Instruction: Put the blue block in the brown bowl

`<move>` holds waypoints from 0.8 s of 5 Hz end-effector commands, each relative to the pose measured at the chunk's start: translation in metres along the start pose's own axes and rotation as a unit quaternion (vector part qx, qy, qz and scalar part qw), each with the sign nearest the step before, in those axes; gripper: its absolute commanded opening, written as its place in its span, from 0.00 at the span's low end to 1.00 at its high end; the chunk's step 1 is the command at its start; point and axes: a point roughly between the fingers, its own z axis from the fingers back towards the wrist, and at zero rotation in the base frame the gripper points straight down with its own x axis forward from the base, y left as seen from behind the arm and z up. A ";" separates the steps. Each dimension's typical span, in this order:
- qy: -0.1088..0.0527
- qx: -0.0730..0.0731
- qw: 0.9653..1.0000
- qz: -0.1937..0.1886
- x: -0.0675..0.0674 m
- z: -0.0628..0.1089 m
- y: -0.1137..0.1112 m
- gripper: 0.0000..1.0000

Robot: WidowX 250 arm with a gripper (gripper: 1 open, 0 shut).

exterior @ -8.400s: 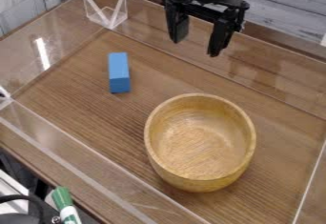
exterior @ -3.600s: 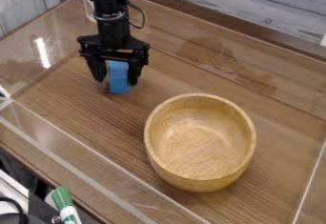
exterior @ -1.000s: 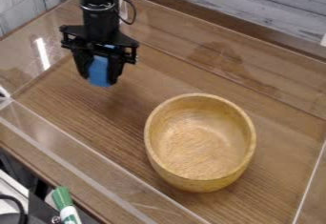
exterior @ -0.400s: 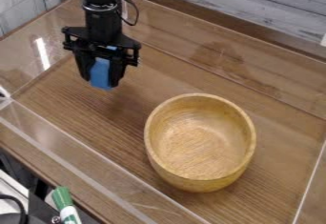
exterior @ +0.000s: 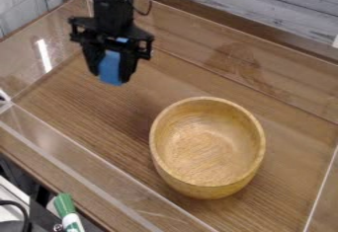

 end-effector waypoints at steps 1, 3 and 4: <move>-0.030 -0.001 0.999 -0.019 -0.005 0.030 -0.011 0.00; -0.030 -0.005 0.998 -0.059 -0.027 0.050 -0.036 0.00; -0.030 -0.006 0.997 -0.065 -0.039 0.057 -0.047 0.00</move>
